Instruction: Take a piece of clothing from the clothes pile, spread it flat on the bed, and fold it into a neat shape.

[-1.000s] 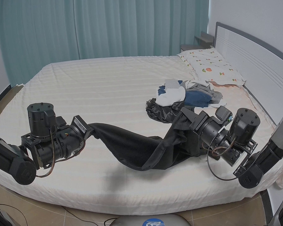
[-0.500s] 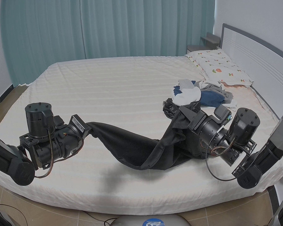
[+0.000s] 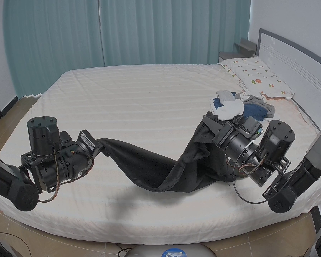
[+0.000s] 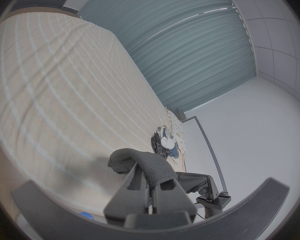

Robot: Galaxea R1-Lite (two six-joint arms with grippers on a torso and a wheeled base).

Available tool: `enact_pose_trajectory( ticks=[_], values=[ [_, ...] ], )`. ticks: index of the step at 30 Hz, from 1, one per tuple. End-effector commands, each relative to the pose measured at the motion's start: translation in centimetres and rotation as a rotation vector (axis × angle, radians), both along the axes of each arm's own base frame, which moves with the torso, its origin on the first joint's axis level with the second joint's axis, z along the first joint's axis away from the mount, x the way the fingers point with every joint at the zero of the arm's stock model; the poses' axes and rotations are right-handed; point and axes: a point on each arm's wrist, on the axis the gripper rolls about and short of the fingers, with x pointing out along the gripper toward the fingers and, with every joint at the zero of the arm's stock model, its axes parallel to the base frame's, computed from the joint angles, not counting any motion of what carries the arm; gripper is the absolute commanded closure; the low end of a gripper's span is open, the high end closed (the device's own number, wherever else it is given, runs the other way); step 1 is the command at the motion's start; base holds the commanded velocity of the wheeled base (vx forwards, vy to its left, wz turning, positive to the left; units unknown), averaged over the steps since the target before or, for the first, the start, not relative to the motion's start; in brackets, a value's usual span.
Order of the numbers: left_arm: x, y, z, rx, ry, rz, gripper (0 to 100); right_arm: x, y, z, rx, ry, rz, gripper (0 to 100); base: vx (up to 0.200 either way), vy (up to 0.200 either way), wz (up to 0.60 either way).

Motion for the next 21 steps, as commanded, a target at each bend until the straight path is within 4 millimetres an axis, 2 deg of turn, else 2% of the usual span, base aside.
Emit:
enact_pose_trajectory(
  ticks=[1, 2, 10, 14, 21],
  values=[
    [0.0, 0.0, 0.0, 0.0, 0.002, 0.0, 100, -0.1, -0.1, 0.1, 0.005, -0.001, 0.0, 100, 0.0, 0.2, 0.0],
    [0.1, 0.0, -0.1, 0.0, 0.003, 0.0, 100, -0.1, -0.1, 0.1, 0.006, -0.001, 0.0, 100, 0.0, 0.2, 0.0],
    [0.0, 0.0, -0.3, 0.004, 0.016, -0.005, 100, 0.2, -0.8, -0.5, 0.005, 0.03, -0.016, 100, 0.0, 0.0, 0.0],
    [-0.4, 0.1, -1.0, 0.015, 0.043, -0.016, 100, -0.1, -1.8, -0.9, -0.003, 0.055, -0.004, 100, 0.0, 0.0, 0.0],
    [-1.9, -1.0, -1.3, 0.082, 0.084, -0.092, 100, -2.4, -2.9, -1.3, -0.038, 0.097, 0.045, 100, -0.2, 0.0, 0.0]
  ],
)
